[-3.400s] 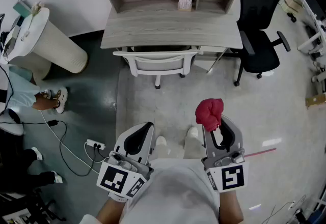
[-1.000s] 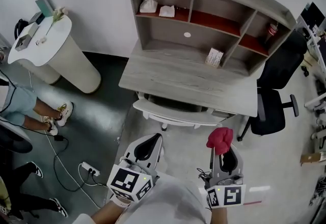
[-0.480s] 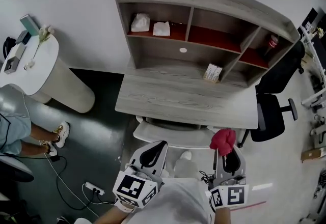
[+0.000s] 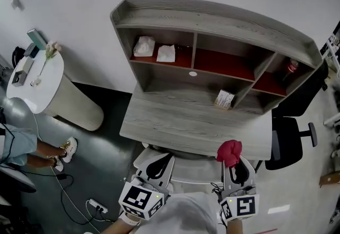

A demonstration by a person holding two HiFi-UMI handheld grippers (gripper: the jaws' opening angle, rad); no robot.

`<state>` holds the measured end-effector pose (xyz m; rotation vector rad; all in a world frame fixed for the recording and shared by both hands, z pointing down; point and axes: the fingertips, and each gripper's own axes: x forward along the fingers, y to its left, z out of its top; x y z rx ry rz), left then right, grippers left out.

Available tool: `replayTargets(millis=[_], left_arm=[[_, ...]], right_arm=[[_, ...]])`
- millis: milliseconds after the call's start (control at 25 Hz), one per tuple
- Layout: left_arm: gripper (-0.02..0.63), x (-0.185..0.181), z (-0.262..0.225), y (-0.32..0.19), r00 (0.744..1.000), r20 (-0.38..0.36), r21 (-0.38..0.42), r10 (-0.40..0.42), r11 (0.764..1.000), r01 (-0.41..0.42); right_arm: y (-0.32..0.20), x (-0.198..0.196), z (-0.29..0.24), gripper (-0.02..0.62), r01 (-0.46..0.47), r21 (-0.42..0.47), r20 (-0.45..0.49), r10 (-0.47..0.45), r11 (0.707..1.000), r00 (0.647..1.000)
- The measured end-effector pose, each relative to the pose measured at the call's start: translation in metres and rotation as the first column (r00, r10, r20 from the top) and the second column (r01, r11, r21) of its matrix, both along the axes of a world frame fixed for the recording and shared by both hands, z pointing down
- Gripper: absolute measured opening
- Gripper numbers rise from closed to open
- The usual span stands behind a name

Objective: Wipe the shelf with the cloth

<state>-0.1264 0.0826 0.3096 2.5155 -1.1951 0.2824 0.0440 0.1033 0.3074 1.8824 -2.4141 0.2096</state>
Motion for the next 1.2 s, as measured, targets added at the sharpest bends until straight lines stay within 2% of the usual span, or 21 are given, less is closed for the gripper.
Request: replayTargets(millis=[280, 480, 640, 960, 1200], left_arm=[[0.006, 0.048, -0.012, -0.054, 0.999, 0.019, 0.036, -0.032, 0.999, 0.031], [0.006, 0.064, -0.017, -0.076, 0.997, 0.031, 0.071, -0.070, 0.995, 0.067], [0.006, 0.072, -0.022, -0.087, 0.996, 0.043, 0.092, -0.074, 0.993, 0.070], [0.006, 0.085, -0.007, -0.129, 0.998, 0.052, 0.097, -0.035, 0.995, 0.030], [0.006, 0.079, 0.011, -0.155, 0.998, 0.055, 0.092, -0.035, 0.995, 0.030]], right_arm=[[-0.060, 0.040, -0.004, 0.123, 0.056, 0.022, 0.010, -0.056, 0.998, 0.998], [-0.094, 0.057, 0.001, 0.123, 0.112, 0.036, 0.009, -0.112, 0.993, 0.994], [-0.113, 0.059, -0.003, 0.123, 0.151, 0.051, -0.007, -0.151, 0.987, 0.989], [-0.158, 0.049, -0.018, 0.123, 0.158, 0.114, -0.048, -0.153, 0.981, 0.987], [-0.201, 0.035, -0.028, 0.123, 0.178, 0.165, -0.097, -0.163, 0.970, 0.982]])
